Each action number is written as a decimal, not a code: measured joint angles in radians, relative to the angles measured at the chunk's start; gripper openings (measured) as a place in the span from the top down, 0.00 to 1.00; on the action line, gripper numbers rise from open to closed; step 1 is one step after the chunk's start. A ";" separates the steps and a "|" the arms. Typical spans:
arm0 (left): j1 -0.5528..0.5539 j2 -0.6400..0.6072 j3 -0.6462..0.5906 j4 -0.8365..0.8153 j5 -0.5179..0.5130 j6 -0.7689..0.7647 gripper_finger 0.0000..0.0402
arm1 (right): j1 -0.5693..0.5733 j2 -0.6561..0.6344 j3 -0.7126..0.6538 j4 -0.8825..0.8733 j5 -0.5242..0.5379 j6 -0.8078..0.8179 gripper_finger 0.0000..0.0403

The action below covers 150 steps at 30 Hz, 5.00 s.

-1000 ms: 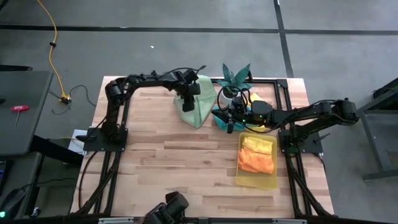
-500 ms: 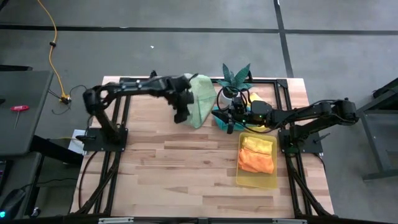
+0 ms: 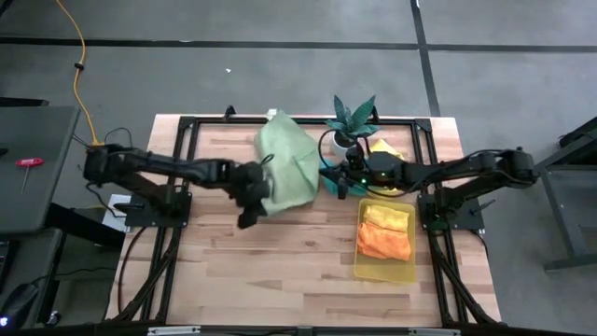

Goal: Fold microfiber towels
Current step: Fold the light green microfiber cloth

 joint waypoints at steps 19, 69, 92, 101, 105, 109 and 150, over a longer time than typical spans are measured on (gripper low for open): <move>-0.194 -0.312 -0.153 -0.089 -0.136 -0.204 1.00 | -0.078 0.572 0.576 -0.499 -0.273 -0.260 0.84; -0.194 -0.312 -0.152 0.017 -0.177 -0.230 1.00 | -0.128 0.934 0.928 -0.785 -0.164 -0.609 0.68; -0.195 -0.311 -0.152 0.015 -0.176 -0.225 1.00 | -0.127 0.941 0.928 -0.760 -0.129 -0.457 0.98; -0.194 -0.327 -0.152 0.005 -0.176 -0.222 1.00 | -0.166 0.834 0.927 -0.820 -0.183 -0.443 1.00; -0.167 -0.377 -0.151 0.007 -0.174 -0.212 1.00 | -0.175 0.745 0.927 -0.910 -0.184 -0.501 1.00; -0.104 -0.437 -0.150 0.011 -0.175 -0.186 1.00 | -0.177 0.672 0.927 -0.989 -0.220 -0.538 1.00; -0.038 -0.406 -0.151 0.008 -0.116 -0.172 1.00 | -0.067 0.716 0.764 -1.055 -0.365 -0.612 0.68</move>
